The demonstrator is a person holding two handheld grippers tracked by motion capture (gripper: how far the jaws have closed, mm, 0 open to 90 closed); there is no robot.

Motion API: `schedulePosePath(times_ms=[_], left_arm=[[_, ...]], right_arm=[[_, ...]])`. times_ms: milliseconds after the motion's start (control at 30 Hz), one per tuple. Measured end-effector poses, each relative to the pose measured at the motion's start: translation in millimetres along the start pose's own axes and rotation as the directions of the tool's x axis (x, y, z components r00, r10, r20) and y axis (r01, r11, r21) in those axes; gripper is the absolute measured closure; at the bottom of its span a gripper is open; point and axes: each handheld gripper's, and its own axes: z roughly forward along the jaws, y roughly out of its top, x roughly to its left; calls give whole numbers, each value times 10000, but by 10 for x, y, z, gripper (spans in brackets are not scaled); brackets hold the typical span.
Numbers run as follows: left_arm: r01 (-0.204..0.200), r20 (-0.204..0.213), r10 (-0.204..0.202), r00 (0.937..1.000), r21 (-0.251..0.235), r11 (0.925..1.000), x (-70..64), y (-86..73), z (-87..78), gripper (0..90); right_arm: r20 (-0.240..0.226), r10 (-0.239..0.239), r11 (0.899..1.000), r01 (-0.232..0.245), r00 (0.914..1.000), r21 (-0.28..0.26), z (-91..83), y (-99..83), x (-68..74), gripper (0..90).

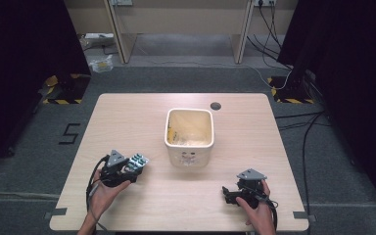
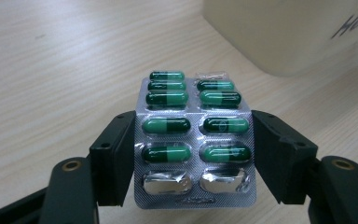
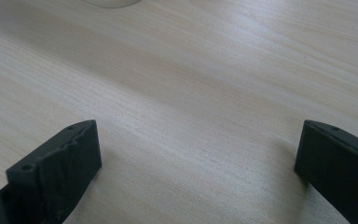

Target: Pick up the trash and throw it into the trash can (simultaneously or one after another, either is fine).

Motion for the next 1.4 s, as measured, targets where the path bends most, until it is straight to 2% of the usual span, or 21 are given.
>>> schedulePosePath(times_ms=[333,567,800,1400], left_arm=[[158,275,-147,9995,-416,9990,65,182,-104,341],[128,280,-112,9995,-570,9983,92,287,-180,341],[9,295,9,9996,-589,9983,127,382,-242,341],[-178,607,243,9979,-1051,9943,171,747,-487,341]], right_arm=[[6,3,10000,-3,10000,-10,1,0,1,5],[5,2,10000,-2,10000,-10,1,0,0,5],[6,-11,10000,11,10000,-16,1,0,0,5],[3,-3,10000,3,10000,-1,0,0,0,5]])
